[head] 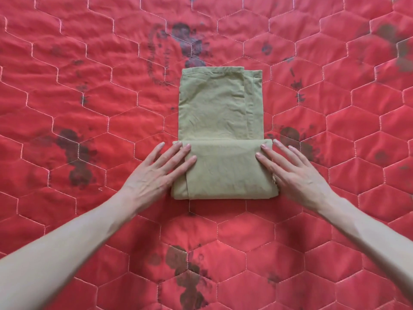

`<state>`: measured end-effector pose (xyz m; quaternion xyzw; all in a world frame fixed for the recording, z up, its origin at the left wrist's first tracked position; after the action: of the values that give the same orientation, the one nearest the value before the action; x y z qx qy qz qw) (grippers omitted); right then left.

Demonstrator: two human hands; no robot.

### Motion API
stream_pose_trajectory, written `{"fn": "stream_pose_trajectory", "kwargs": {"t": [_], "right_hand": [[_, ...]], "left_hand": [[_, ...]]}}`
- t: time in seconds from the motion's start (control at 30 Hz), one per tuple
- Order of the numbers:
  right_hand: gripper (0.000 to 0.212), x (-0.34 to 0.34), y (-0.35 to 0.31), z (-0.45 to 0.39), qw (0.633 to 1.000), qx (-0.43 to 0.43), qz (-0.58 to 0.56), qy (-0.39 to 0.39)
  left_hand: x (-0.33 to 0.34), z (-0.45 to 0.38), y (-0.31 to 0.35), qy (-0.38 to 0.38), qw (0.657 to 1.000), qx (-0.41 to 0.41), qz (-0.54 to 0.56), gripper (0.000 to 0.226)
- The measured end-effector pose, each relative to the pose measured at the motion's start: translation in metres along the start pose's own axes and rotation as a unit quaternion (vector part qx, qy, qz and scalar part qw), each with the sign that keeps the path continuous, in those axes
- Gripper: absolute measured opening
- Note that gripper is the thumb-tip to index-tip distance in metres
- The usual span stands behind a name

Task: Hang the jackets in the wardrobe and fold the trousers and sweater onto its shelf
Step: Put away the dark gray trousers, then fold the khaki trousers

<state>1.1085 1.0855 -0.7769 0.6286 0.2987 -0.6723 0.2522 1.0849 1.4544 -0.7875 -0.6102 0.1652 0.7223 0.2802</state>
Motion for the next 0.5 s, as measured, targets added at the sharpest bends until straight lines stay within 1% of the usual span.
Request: {"fn": "stream_pose_trajectory", "kwargs": {"t": [0.07, 0.17, 0.2, 0.3, 0.33, 0.4, 0.43, 0.5], "right_hand": [[0.086, -0.003, 0.01, -0.005, 0.999, -0.038, -0.005, -0.011], [0.093, -0.009, 0.024, -0.014, 0.997, -0.054, -0.052, -0.031], [0.09, -0.011, 0.027, -0.017, 0.996, -0.058, -0.066, -0.03], [0.067, -0.019, 0.032, -0.028, 0.992, -0.076, -0.094, -0.023], [0.065, -0.02, 0.035, -0.03, 0.991, -0.077, -0.105, -0.032], [0.067, -0.019, 0.038, -0.029, 0.985, -0.081, -0.138, -0.064], [0.068, -0.018, 0.038, -0.027, 0.981, -0.086, -0.157, -0.074], [0.067, -0.014, 0.037, -0.021, 0.973, -0.083, -0.199, -0.081]], "left_hand": [[-0.006, -0.009, -0.002, -0.003, 1.0, 0.015, 0.007, 0.079], [-0.012, -0.016, -0.005, -0.026, 0.998, 0.029, 0.047, 0.076], [-0.014, -0.019, -0.008, -0.037, 0.996, 0.034, 0.067, 0.076], [-0.019, -0.023, -0.019, -0.053, 0.986, 0.068, 0.14, 0.077], [-0.019, -0.023, -0.023, -0.058, 0.981, 0.08, 0.169, 0.079], [-0.019, -0.023, -0.029, -0.062, 0.959, 0.094, 0.259, 0.08], [-0.019, -0.022, -0.031, -0.065, 0.943, 0.084, 0.314, 0.08], [-0.016, -0.015, -0.031, -0.093, 0.912, 0.032, 0.399, 0.08]]}}
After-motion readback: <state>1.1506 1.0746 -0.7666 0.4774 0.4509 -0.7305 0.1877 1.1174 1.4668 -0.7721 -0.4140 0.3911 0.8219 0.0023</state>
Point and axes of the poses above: each hand's wrist, its own z-axis away from the middle knuckle, its own x-axis out of the palm, y = z × x, the point moved 4 cm from there along -z, towards the middle knuckle, and after that the axes turned 5 degrees about -x, right-handed, at the moved point
